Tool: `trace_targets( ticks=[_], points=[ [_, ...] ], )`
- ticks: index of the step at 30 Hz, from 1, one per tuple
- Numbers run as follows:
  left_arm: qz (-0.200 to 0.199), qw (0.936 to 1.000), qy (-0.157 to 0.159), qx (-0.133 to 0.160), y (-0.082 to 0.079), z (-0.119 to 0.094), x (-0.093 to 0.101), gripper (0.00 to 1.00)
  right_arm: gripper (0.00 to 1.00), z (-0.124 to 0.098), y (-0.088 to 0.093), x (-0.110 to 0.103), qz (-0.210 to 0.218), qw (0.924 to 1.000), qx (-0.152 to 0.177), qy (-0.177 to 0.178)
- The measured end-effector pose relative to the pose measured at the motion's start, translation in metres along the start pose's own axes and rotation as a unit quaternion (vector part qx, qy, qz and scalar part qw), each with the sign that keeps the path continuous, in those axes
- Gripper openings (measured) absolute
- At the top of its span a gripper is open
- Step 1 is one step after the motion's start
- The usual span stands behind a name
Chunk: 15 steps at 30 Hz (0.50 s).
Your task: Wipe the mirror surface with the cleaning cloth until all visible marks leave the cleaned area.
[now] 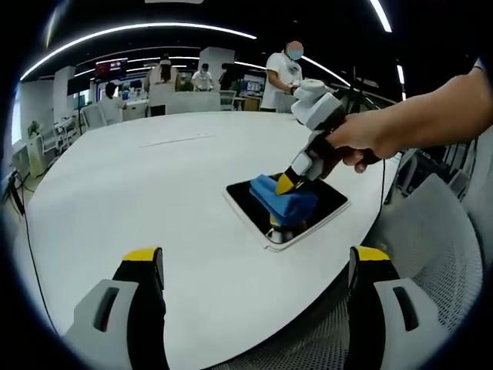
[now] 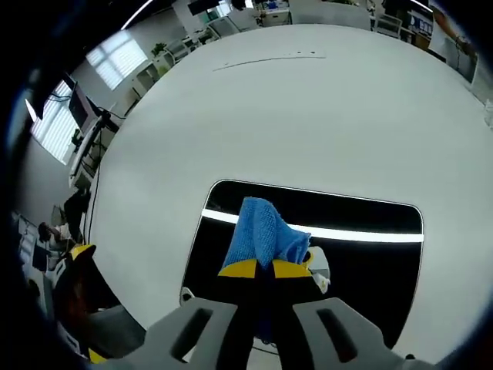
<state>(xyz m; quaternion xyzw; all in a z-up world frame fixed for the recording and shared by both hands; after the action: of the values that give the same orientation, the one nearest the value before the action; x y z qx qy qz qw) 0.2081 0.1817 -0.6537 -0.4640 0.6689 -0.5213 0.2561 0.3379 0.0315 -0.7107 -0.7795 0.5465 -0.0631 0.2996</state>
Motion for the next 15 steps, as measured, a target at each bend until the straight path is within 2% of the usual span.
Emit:
trace_targets(
  ticks=[2,6,15],
  points=[
    [-0.002,1.0000,-0.001,-0.002,0.000,0.000,-0.001,0.99,0.00,-0.002,0.003,-0.002,-0.006,1.0000,0.000,-0.003],
    [0.000,1.0000,-0.001,0.000,0.000,0.000,-0.001,0.99,0.00,-0.004,0.008,-0.002,0.016,0.9998,-0.004,-0.006],
    [-0.001,1.0000,0.004,0.004,-0.001,0.000,0.000,0.99,0.00,-0.013,0.023,-0.009,0.007,0.9999,-0.007,-0.006]
  ],
)
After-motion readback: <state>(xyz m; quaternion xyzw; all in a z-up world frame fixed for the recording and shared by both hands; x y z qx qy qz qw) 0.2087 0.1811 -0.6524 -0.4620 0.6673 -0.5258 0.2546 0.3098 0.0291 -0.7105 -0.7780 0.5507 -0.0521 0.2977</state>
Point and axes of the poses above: the point that each gripper's makers call its tool centre point, and the gripper's own axes: z roughly forward along the fingers, x roughly to its right, y roughly out of its underside, the point moved 3 cm from there along -z, roughly backward along the fingers, and after that the axes turned 8 degrees about x, right-handed, at the moved point
